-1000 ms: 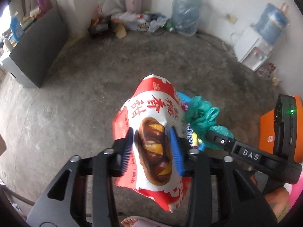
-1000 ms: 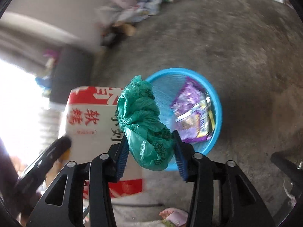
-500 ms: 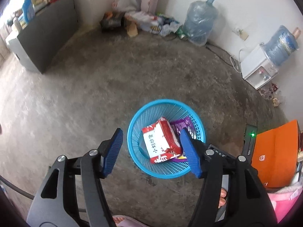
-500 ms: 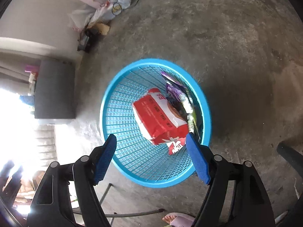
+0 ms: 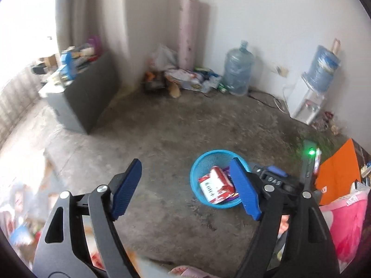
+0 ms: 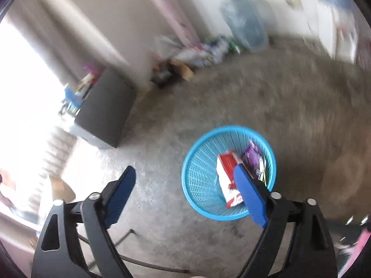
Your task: Collect trash
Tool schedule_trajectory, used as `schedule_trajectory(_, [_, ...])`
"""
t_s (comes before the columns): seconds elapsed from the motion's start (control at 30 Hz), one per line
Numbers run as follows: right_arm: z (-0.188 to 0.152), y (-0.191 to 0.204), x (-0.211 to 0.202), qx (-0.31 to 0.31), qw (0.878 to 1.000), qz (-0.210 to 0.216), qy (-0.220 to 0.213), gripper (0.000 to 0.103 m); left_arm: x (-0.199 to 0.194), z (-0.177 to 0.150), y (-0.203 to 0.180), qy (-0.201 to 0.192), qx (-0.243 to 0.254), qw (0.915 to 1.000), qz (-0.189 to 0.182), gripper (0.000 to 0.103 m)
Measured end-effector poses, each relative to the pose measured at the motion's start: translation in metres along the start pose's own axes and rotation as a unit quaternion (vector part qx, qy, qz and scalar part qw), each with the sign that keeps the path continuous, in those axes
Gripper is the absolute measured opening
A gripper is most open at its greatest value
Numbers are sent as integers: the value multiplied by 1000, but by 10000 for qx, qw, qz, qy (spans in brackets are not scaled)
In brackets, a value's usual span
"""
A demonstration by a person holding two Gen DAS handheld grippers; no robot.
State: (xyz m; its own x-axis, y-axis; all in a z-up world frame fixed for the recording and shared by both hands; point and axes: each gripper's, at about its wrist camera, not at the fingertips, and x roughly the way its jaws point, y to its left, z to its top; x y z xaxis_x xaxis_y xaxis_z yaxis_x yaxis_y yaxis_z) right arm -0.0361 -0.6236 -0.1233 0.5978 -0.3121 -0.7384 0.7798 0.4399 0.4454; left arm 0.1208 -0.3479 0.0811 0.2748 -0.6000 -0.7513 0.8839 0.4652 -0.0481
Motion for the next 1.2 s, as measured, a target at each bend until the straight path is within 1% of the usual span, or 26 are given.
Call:
schedule_trajectory(0.07, [-1,21,-24,-394,9990,-42,-216,94,-36,-16,19,-169,-221,9996,80,82])
schedule_trajectory(0.1, [-2,32,-36,-566,9978,-92,-324,96,-48,-23,26,-206,-302,9993,79,83])
schedule_trajectory(0.2, [-8,62,-67,-1069,9921,-271,-597,96,-88,-49,50,-217,-556,9981,168,84])
schedule_trajectory(0.27, [-15,87,-82,-1511,9852,-445,-679,96,-115,-71,67,-345,-772,9954,453,92])
schedule_trajectory(0.3, [-19,99,-88,-1704,9810,-601,-710,96,-130,-84,78,-446,-937,9922,693,92])
schedule_trajectory(0.37, [-29,119,-97,-2067,9722,-780,-772,96,-151,-100,96,-546,-1238,9867,905,93])
schedule_trajectory(0.43, [-43,141,-108,-2569,9594,-766,-880,96,-177,-124,121,-620,-1716,9783,980,94])
schedule_trajectory(0.5, [-54,160,-117,-2965,9464,-739,-1042,96,-198,-144,141,-693,-2112,9705,933,94])
schedule_trajectory(0.57, [-64,179,-125,-3285,9341,-716,-1197,96,-223,-167,164,-821,-2486,9584,1139,94])
schedule_trajectory(0.63, [-72,196,-133,-3505,9276,-486,-1196,96,-247,-190,182,-964,-2726,9459,1471,94])
schedule_trajectory(0.67, [-76,205,-139,-3567,9267,-287,-1145,96,-257,-198,188,-1017,-2797,9421,1546,94])
schedule_trajectory(0.77, [-83,223,-151,-3634,9249,700,-872,96,-286,-225,206,-1170,-3042,9287,1768,94])
schedule_trajectory(0.8, [-85,228,-154,-3618,9240,949,-794,96,-295,-235,210,-1223,-3103,9249,1825,94])
schedule_trajectory(0.87, [-88,237,-160,-3466,9246,1462,-603,96,-304,-251,214,-1290,-3122,9224,1874,94])
schedule_trajectory(0.93, [-92,243,-165,-3308,9246,1842,-407,96,-307,-263,214,-1320,-3110,9220,1890,94])
schedule_trajectory(1.0, [-99,249,-167,-3213,9236,2078,-233,96,-309,-277,215,-1377,-3100,9219,1869,94])
schedule_trajectory(1.07, [-107,256,-170,-3222,9198,2239,-37,96,-305,-287,215,-1382,-3105,9216,1872,94])
schedule_trajectory(1.2, [-121,276,-165,-3333,9061,2570,416,96,-300,-311,222,-1365,-3210,9203,1769,94])
